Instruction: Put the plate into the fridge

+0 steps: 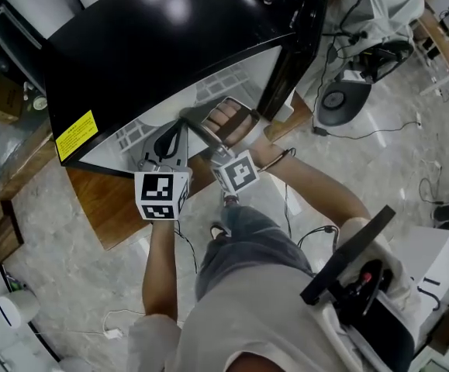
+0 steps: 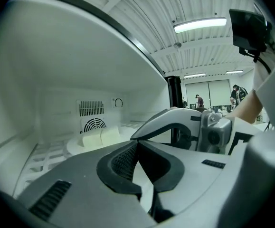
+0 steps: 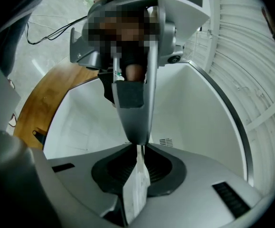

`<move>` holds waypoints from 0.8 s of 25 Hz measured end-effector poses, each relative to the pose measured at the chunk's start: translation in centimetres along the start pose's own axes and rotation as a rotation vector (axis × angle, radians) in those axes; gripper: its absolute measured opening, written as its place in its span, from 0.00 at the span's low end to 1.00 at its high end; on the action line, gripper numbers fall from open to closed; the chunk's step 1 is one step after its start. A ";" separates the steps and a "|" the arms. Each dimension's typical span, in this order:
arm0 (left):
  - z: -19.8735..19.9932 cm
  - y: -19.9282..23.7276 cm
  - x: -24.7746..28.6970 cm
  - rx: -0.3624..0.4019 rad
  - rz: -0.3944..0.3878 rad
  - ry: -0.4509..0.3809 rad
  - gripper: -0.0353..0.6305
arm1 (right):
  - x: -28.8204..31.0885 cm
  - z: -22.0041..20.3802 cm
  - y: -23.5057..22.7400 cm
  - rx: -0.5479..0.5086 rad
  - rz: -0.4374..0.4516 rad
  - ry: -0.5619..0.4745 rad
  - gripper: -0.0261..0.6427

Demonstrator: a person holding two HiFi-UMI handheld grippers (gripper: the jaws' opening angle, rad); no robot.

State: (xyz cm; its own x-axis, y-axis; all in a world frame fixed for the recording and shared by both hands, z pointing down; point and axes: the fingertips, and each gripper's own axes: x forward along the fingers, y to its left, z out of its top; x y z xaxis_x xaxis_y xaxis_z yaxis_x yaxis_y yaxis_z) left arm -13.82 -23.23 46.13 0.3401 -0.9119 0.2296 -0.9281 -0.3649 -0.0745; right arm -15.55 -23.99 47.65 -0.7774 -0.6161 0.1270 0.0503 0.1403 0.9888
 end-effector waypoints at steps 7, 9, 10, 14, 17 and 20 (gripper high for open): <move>0.6 1.6 0.3 -0.014 0.023 -0.015 0.08 | -1.1 -0.6 -1.3 0.135 0.011 -0.018 0.14; 1.0 1.8 -0.5 -0.022 0.037 -0.037 0.08 | -1.9 -1.0 -1.6 0.346 0.040 -0.003 0.14; 1.2 2.0 -1.1 -0.024 0.054 -0.046 0.08 | -2.2 -1.1 -1.7 0.506 0.071 0.003 0.12; 1.3 4.2 -2.7 -0.077 0.156 -0.074 0.08 | -2.1 -0.3 -3.3 1.112 0.166 -0.041 0.09; 1.0 5.3 -2.9 -0.121 0.188 -0.079 0.08 | -1.2 1.0 -3.8 1.222 0.132 -0.073 0.09; 1.0 5.6 -2.7 -0.118 0.193 -0.077 0.08 | 0.0 1.2 -3.3 1.264 0.104 -0.048 0.09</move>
State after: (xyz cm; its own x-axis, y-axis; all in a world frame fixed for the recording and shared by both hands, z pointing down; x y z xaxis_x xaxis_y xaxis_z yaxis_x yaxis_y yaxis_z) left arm -19.79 -22.97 44.17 0.1615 -0.9759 0.1467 -0.9867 -0.1625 0.0054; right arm -16.48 -23.54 44.26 -0.8290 -0.5328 0.1699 -0.4986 0.8418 0.2070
